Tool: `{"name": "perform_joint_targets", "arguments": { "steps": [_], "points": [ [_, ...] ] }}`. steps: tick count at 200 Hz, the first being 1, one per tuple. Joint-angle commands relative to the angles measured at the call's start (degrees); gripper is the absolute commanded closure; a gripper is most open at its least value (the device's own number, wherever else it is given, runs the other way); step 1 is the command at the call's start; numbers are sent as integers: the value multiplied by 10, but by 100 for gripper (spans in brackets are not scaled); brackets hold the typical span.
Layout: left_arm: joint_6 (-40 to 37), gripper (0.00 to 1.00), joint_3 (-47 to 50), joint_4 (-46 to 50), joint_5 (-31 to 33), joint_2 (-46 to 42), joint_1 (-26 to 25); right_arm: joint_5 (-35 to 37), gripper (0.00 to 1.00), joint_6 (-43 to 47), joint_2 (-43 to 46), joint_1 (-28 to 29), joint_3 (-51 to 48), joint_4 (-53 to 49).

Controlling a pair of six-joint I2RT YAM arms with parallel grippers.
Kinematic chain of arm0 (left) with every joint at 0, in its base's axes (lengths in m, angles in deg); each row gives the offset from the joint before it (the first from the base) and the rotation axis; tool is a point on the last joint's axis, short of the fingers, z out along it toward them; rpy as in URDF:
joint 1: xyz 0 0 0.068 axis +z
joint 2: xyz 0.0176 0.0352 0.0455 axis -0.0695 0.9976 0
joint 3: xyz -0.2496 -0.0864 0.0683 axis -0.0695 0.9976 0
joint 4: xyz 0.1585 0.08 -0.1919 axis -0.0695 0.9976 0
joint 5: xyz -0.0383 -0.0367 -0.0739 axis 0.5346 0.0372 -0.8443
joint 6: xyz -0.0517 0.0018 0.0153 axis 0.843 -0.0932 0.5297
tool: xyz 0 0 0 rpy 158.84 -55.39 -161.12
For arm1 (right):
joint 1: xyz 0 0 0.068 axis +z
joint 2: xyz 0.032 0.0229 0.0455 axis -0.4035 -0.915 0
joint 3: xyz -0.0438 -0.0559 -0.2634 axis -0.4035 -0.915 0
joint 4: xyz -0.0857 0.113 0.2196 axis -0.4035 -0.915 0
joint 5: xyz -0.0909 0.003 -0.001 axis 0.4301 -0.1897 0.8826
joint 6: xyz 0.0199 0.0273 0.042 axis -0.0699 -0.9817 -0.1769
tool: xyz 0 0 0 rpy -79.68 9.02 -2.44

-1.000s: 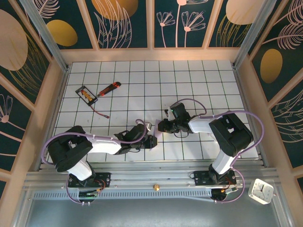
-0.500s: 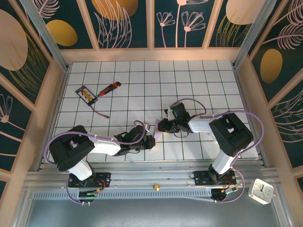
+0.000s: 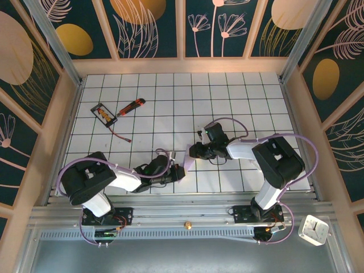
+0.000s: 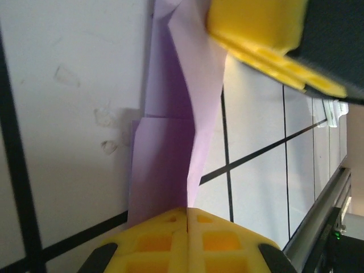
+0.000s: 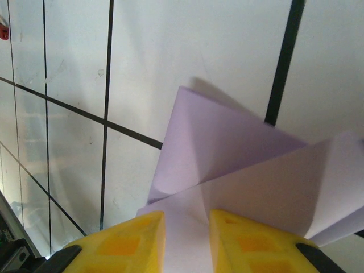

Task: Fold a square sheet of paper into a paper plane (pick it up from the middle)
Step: Perform the fifth fold on the wing at the bottom-center of the table.

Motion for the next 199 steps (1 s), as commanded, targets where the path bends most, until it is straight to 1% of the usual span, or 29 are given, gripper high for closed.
{"name": "perform_joint_targets", "arguments": {
  "steps": [1, 57, 116, 152, 155, 199],
  "points": [
    [32, 100, 20, -36, -30, 15, 1, 14, 71, 12, 22, -10, -1, -1],
    [72, 100, 47, -95, -43, 33, 6, -28, 69, -4, 28, -11, -16, 50],
    [113, 100, 63, -133, -63, 51, 16, -52, 69, -10, 5, -3, -15, 77],
    [121, 100, 65, -131, -68, 50, 19, -51, 69, -10, -13, 2, -15, 85],
    [123, 100, 64, -131, -68, 64, 20, -50, 69, -10, -14, 2, -15, 85],
    [136, 100, 64, -125, -73, 72, 23, -29, 70, -3, -30, -1, -14, 75]
  ]
}}
